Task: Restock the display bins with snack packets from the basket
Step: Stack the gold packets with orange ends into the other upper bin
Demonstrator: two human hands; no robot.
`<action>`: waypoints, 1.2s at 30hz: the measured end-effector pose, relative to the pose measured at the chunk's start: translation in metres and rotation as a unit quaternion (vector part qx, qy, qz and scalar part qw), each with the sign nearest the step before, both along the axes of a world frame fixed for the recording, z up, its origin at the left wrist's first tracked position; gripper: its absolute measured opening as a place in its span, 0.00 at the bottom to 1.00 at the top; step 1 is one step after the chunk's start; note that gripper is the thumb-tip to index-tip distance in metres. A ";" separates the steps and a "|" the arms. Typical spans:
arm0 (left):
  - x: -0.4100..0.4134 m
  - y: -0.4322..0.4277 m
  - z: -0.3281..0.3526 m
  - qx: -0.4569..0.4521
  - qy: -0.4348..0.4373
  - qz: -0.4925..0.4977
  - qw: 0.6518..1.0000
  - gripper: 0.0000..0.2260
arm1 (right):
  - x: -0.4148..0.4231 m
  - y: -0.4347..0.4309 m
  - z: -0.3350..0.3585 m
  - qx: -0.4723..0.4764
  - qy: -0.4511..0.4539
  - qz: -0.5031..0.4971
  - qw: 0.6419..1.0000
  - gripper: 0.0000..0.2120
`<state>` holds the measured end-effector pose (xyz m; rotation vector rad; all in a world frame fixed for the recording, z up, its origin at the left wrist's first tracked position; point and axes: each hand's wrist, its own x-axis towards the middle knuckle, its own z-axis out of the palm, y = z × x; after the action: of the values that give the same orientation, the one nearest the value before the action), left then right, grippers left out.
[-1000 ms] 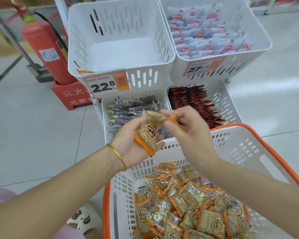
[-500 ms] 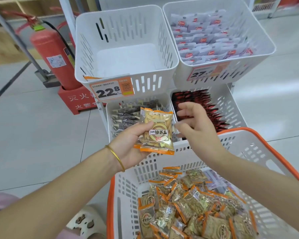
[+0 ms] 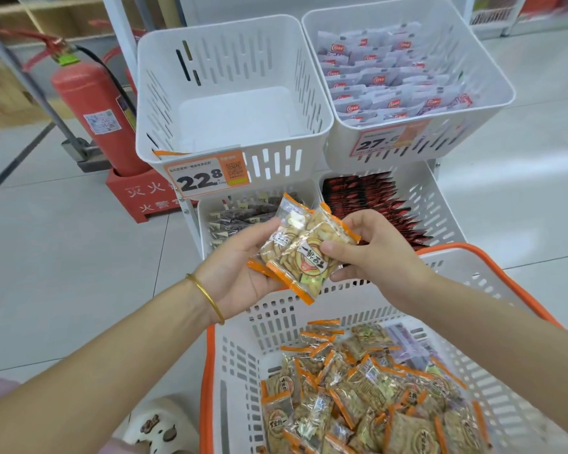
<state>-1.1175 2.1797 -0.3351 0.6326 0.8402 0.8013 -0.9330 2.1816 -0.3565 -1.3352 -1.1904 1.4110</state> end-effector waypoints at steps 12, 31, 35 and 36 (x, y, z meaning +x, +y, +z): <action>-0.025 0.015 0.032 0.337 0.530 -0.059 0.776 0.22 | -0.018 0.017 0.039 0.258 -0.369 0.181 0.874 0.38; -0.124 0.082 0.037 0.370 0.610 0.136 0.688 0.49 | -0.164 0.197 0.097 0.213 -0.270 0.103 0.933 0.15; -0.129 0.080 0.035 0.371 0.609 0.126 0.690 0.49 | -0.176 0.196 0.086 0.115 -0.268 0.252 0.923 0.13; -0.130 0.078 0.035 0.371 0.607 0.125 0.691 0.48 | -0.175 0.197 0.086 0.095 -0.279 0.275 0.915 0.15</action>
<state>-1.2480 2.2576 -0.3002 1.9314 1.8570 0.9246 -1.1082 2.3786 -0.2702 -1.3638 -2.1628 1.2545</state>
